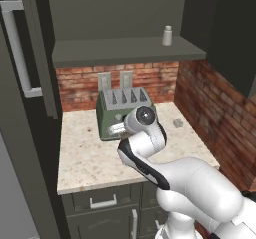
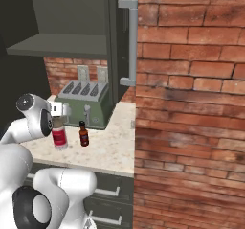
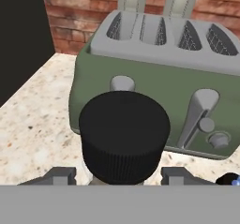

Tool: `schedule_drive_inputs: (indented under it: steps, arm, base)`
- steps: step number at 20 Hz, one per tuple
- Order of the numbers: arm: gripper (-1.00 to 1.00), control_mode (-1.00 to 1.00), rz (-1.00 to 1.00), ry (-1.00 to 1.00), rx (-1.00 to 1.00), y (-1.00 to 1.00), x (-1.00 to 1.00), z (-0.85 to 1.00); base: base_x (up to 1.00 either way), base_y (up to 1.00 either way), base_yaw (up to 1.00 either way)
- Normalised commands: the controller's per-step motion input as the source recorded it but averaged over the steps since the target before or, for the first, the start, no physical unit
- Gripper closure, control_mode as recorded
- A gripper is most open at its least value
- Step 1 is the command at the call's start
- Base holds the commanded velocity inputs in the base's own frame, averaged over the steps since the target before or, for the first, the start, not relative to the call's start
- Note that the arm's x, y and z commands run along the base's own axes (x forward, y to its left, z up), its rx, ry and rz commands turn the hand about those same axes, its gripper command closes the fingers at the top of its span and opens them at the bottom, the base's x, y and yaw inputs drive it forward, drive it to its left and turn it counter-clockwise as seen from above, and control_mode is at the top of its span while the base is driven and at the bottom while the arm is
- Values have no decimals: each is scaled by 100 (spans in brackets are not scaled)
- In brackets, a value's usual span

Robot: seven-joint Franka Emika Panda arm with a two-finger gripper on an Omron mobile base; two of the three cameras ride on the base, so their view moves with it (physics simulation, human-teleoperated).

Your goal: Pick the syrup bottle and condiment bottle from the counter and place them in the cabinet.

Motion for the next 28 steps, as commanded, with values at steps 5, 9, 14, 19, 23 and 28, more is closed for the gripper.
schedule_drive_inputs:
  steps: [5, 9, 14, 19, 23, 28]
  arm:
    - [100, -100, 0, 0, 0, 1, 0, 0]
    - [100, -100, 0, -1, 0, 0, -1, 1]
    - [100, -100, 0, -4, 0, 0, -5, 28]
    - [100, -100, -1, -6, 0, 0, -4, 55]
    - [100, -100, -1, -2, 0, -6, -4, 65]
    - [100, -100, 0, -1, 0, -2, -13, 52]
  base:
    - [0, 0, 0]
    - [0, 0, 0]
    - [0, 0, 0]
    - [0, 0, 0]
    - [0, 0, 0]
    - [0, 0, 0]
